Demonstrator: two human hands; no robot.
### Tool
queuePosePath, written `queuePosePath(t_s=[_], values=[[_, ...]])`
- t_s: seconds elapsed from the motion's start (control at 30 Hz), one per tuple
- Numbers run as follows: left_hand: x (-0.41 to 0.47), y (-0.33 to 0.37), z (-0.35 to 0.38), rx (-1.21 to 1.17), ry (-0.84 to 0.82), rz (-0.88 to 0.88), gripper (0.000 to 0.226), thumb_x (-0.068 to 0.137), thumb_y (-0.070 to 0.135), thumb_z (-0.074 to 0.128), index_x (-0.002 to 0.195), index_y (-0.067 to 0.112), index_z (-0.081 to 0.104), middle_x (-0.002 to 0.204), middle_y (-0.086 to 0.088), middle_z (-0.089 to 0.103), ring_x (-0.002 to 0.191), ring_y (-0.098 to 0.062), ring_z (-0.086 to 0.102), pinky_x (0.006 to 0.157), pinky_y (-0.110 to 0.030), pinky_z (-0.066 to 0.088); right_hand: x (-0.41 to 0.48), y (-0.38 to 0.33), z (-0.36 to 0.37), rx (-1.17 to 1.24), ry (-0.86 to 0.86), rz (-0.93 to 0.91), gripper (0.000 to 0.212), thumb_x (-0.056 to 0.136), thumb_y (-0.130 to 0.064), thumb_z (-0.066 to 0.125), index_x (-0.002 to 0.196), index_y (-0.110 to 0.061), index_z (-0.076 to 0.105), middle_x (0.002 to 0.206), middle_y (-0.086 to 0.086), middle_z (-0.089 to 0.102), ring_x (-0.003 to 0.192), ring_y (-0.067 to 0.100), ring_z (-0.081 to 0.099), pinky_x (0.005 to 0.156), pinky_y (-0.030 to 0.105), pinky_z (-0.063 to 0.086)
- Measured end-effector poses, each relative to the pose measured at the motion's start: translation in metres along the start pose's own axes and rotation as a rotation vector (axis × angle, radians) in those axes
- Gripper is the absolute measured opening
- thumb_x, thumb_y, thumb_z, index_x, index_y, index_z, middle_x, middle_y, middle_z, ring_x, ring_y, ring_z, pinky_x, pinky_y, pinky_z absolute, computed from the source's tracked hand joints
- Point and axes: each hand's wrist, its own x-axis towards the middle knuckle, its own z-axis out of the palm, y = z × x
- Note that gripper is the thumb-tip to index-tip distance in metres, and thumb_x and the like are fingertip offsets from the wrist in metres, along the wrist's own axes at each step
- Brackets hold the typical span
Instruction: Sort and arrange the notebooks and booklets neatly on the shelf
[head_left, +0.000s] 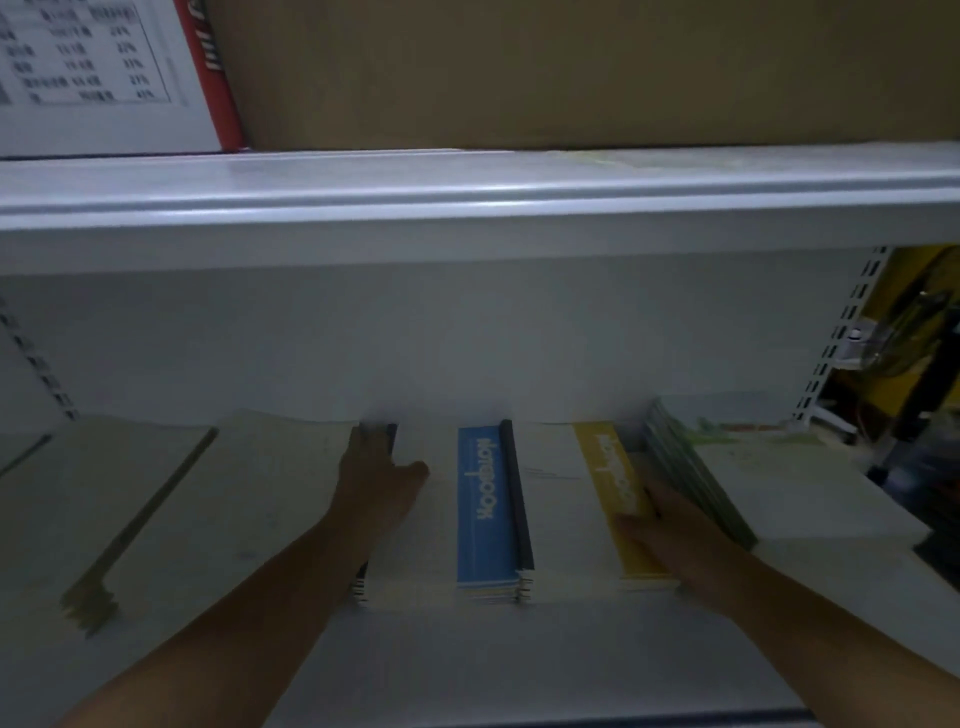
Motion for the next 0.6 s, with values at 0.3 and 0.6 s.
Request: queuePosePath(t_s=[0.3, 0.6], values=[[-0.073, 0.037, 0.033, 0.599, -0.419, 0.565, 0.087, 0.084, 0.05, 0.063, 0.151, 0.021, 0.015, 0.137, -0.009, 0.047, 0.121, -0.024, 0.048, 0.098, -0.03, 0.042, -0.005, 0.001, 0.011, 0.054, 0.05, 0.002, 0.045, 0.093, -0.012, 0.055, 0.136, -0.022, 0.045, 0.114, 0.004, 0.057, 0.1, 0.022, 0.059, 0.095, 0.037, 0.048], [-0.073, 0.031, 0.042, 0.599, -0.358, 0.557, 0.05, 0.088, 0.039, 0.062, 0.127, 0.011, 0.051, 0.126, -0.009, 0.054, 0.113, -0.022, 0.052, 0.09, -0.027, 0.043, 0.006, 0.011, 0.012, -0.197, 0.064, -0.058, 0.047, 0.095, -0.019, 0.051, 0.138, -0.01, 0.034, 0.129, 0.016, 0.053, 0.102, 0.026, 0.058, 0.071, 0.022, 0.05]])
